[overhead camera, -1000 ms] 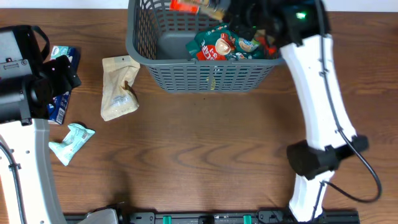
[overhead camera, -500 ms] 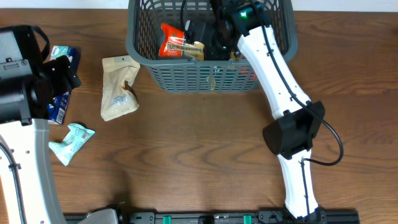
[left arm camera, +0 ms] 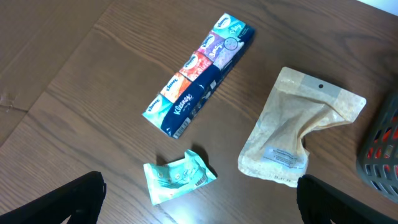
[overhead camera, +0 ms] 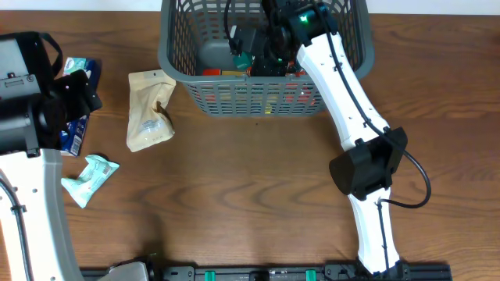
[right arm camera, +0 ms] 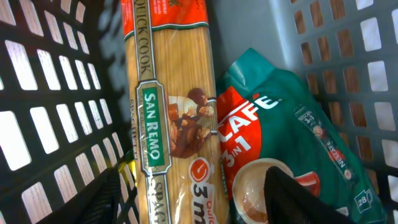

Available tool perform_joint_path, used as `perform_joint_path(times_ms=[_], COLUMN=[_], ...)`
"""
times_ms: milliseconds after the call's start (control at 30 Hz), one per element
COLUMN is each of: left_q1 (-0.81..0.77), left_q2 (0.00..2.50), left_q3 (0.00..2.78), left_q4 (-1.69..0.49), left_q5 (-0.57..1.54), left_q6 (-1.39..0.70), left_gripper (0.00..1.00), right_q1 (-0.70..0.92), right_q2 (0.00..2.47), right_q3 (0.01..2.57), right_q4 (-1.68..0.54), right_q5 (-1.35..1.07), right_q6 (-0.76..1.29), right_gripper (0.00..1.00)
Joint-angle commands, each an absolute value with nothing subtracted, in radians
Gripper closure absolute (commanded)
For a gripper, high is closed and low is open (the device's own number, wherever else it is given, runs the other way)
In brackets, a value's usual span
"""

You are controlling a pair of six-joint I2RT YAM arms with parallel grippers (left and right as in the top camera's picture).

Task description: Pack container

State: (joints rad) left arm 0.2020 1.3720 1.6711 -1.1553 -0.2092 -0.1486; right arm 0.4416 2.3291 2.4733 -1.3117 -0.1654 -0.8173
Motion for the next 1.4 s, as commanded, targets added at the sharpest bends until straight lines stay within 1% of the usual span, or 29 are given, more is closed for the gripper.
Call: perform_joint_path(times_ms=[0, 33, 133, 167, 267, 367, 400, 500, 533, 567, 600, 633, 733, 833, 933, 1067, 1133, 1367], left_q1=[0.206, 0.206, 0.206, 0.206, 0.206, 0.206, 0.206, 0.206, 0.206, 0.206, 0.206, 0.206, 0.201, 0.177, 0.156, 0.154, 0.153, 0.144], left_q2=[1.377, 1.377, 1.377, 1.377, 1.377, 1.377, 1.377, 1.377, 1.377, 1.377, 1.377, 1.377, 1.379, 1.401, 1.46, 1.582, 1.65, 1.863], left_q3=[1.672, 1.672, 1.672, 1.672, 1.672, 1.672, 1.672, 1.672, 1.672, 1.672, 1.672, 1.672, 1.672, 1.672, 1.672, 1.672, 1.672, 1.672], left_q4=[-1.164, -1.163, -1.163, -1.163, -1.163, -1.163, -1.164, -1.164, -1.164, -1.164, -1.164, -1.164, -1.163, -1.142, -1.092, -1.021, -0.994, -0.974], left_q5=[-0.209, -0.209, -0.209, -0.209, -0.209, -0.209, -0.209, -0.209, -0.209, -0.209, -0.209, -0.209, -0.208, -0.197, -0.115, 0.06, 0.111, 0.121], left_q6=[-0.132, -0.132, -0.132, -0.132, -0.132, -0.132, -0.132, -0.132, -0.132, -0.132, -0.131, -0.131, -0.111, -0.083, -0.058, -0.028, -0.006, 0.105], left_gripper=[0.01, 0.01, 0.01, 0.01, 0.01, 0.01, 0.01, 0.01, 0.01, 0.01, 0.01, 0.01, 0.01, 0.02, 0.01, 0.01, 0.01, 0.01], right_q1=[0.458, 0.458, 0.458, 0.458, 0.45, 0.422, 0.408, 0.331, 0.301, 0.256, 0.218, 0.172, 0.047, -0.072, -0.153, -0.2, -0.205, -0.204], right_q2=[2.3, 2.297, 2.279, 2.267, 2.221, 2.17, 2.153, 2.085, 2.063, 2.033, 2.015, 1.996, 1.963, 1.96, 1.976, 2.001, 2.014, 2.03], right_q3=[2.498, 2.506, 2.541, 2.556, 2.629, 2.7, 2.719, 2.767, 2.77, 2.77, 2.77, 2.77, 2.77, 2.767, 2.752, 2.72, 2.702, 2.573], right_q4=[-1.314, -1.308, -1.248, -1.224, -1.13, -1.061, -1.047, -1.047, -1.06, -1.09, -1.118, -1.158, -1.295, -1.423, -1.503, -1.556, -1.567, -1.55], right_q5=[-0.186, -0.181, -0.129, -0.104, -0.007, 0.075, 0.101, 0.211, 0.241, 0.262, 0.26, 0.249, 0.185, 0.102, 0.061, 0.044, 0.044, 0.044], right_q6=[-0.77, -0.759, -0.672, -0.638, -0.501, -0.357, -0.31, -0.123, -0.061, 0.019, 0.063, 0.113, 0.201, 0.209, 0.209, 0.207, 0.186, 0.154], right_gripper=[0.48, 0.5, 0.48, 0.47, 0.35, 0.28, 0.27, 0.26, 0.23, 0.15, 0.04, 0.01, 0.01, 0.01, 0.01, 0.01, 0.01, 0.01])
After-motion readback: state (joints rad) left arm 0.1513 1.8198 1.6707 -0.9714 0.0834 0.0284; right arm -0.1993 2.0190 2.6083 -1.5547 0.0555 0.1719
